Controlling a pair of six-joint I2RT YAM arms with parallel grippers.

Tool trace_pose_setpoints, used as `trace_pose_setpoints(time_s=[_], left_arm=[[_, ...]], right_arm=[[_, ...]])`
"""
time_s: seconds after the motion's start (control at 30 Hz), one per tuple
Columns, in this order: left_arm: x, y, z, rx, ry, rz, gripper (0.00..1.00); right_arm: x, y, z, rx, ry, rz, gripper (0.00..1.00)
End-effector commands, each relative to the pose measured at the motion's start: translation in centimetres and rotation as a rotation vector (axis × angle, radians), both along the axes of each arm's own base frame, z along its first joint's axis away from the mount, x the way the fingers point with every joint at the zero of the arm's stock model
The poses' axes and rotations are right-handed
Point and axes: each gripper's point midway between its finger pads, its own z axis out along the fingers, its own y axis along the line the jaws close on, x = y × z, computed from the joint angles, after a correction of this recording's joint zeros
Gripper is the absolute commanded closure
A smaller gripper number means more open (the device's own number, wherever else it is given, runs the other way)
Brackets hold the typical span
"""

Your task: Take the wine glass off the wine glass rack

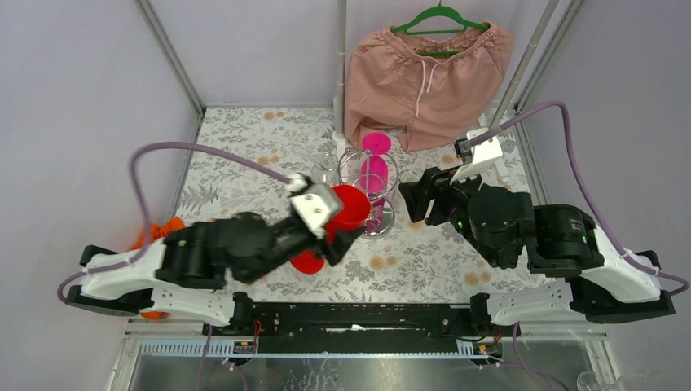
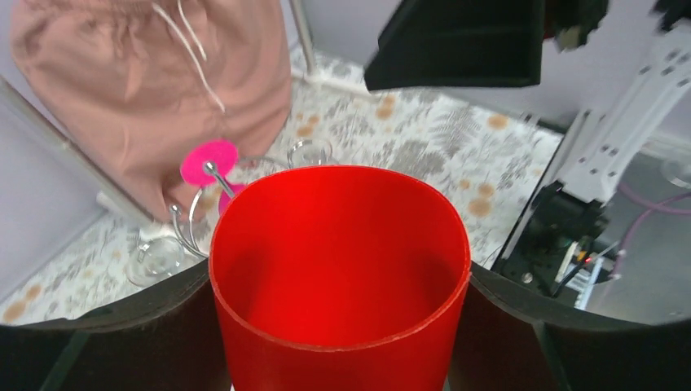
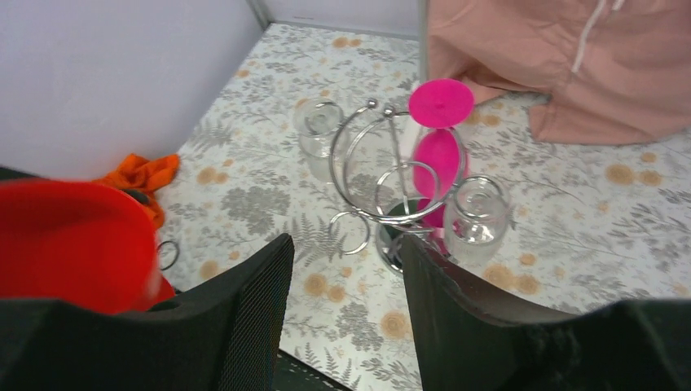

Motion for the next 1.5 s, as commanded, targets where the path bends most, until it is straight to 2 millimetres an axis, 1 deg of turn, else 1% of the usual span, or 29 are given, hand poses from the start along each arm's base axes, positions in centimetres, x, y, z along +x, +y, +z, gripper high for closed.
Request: trace_pose_setpoints(time_s=[0.0,0.07,0.17,0.3,0.37,0.43,0.6,0.73,0.8,0.9,1.1,1.23,1.27,1.33,1.47], left_arm=[[-1.5,0.8,3.4,-0.099,-0.095,-0.144,0.85],[-1.7,0.9,3.1,-0.081,-0.106,-0.162,0.85],[-2.1,0.4,2.1,-0.04,-0.112,-0.2,0.85],[-2.4,0.3,1.1,-0.006,-0.109,-0.223,0.85],[-2.7,0.2,0.7,-0.002,-0.105,-0.241,0.85],[-2.7,0.4,0.3,0.003,-0.099,-0.239,0.85],[-2.9,0.6,0.0,0.001,-0.092,-0.245,0.85],[-2.5,0.5,-0.7,0.032,-0.09,-0.222,0.85],[-2.2,0.5,-1.0,0.043,-0.092,-0.207,0.85],[-2.1,0.5,-0.8,0.042,-0.104,-0.199,0.86],[-2.0,0.2,0.0,0.046,-0.132,-0.205,0.86],[-1.9,0.1,0.1,0.061,-0.137,-0.206,0.86],[-1.9,0.1,0.0,0.065,-0.138,-0.202,0.86],[-1.7,0.2,0.1,0.066,-0.138,-0.195,0.86],[-1.7,0.5,0.2,0.062,-0.139,-0.188,0.86]], right_arm=[[-1.2,2.4,1.5,0.071,-0.008,0.13,0.41],[-2.1,4.2,1.8,0.111,0.002,0.209,0.41],[-3.6,6.4,2.5,0.163,0.014,0.324,0.41],[-5.1,8.1,4.3,0.22,0.025,0.43,0.41],[-5.1,8.2,4.8,0.228,0.028,0.429,0.41],[-5.0,8.2,4.9,0.221,0.034,0.415,0.41],[-4.9,8.5,4.4,0.206,0.062,0.404,0.41],[-4.2,7.4,4.6,0.224,0.055,0.349,0.43],[-4.4,7.4,4.7,0.22,0.057,0.361,0.44],[-4.8,8.5,3.7,0.164,0.086,0.386,0.44],[-5.7,12.0,-0.1,0.06,0.171,0.439,0.45],[-5.7,13.0,-2.8,0.009,0.209,0.427,0.45],[-5.7,13.1,-3.1,0.004,0.213,0.424,0.46],[-5.5,12.9,-3.5,-0.002,0.215,0.412,0.53],[-5.2,12.4,-3.6,0.004,0.205,0.388,0.76]])
